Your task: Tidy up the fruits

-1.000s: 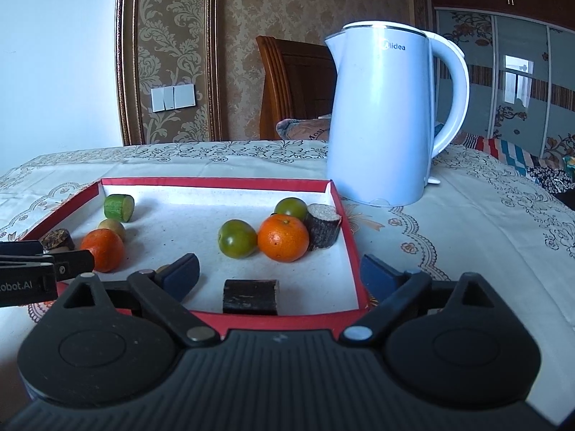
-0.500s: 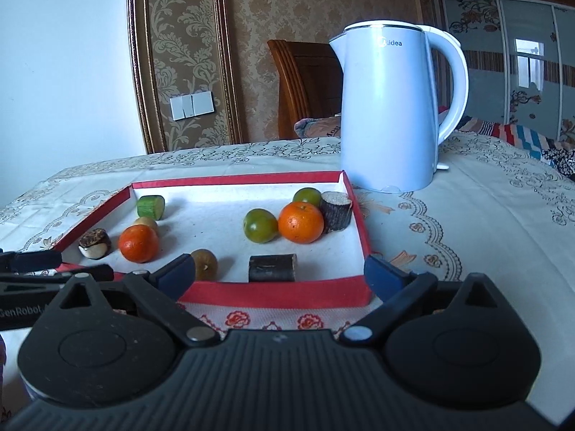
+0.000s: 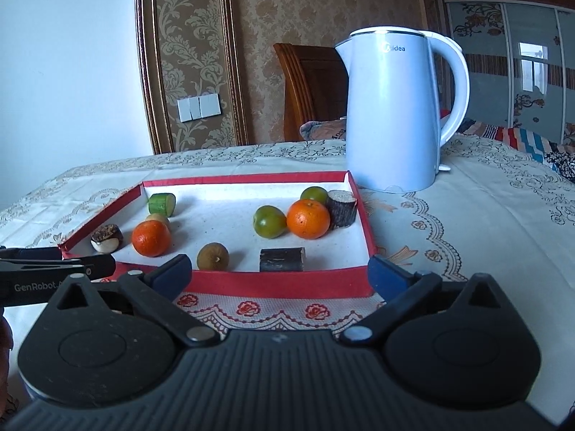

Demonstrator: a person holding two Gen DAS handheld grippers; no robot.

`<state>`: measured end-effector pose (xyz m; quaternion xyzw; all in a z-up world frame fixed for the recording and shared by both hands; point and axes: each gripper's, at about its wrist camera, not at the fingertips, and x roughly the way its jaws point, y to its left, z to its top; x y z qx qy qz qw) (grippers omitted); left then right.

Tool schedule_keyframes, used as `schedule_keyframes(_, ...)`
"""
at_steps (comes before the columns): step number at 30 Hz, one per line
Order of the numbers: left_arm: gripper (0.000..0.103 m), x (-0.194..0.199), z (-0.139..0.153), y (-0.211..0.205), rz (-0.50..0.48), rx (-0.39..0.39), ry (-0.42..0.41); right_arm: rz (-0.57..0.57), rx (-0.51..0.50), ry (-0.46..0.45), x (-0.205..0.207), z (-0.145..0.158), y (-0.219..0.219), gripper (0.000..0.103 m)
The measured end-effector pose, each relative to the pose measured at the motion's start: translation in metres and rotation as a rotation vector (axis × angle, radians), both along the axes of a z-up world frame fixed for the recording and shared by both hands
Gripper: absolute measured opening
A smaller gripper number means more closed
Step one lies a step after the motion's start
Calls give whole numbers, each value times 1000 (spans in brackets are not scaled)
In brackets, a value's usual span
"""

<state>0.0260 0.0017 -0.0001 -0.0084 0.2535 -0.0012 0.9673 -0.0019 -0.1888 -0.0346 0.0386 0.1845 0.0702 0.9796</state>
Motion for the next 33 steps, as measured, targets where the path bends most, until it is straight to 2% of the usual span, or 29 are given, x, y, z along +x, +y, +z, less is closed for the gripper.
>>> schedule_keyframes(33,81,1,-2,-4,-13,16,4,-2,8,32,4,-2,-2,103)
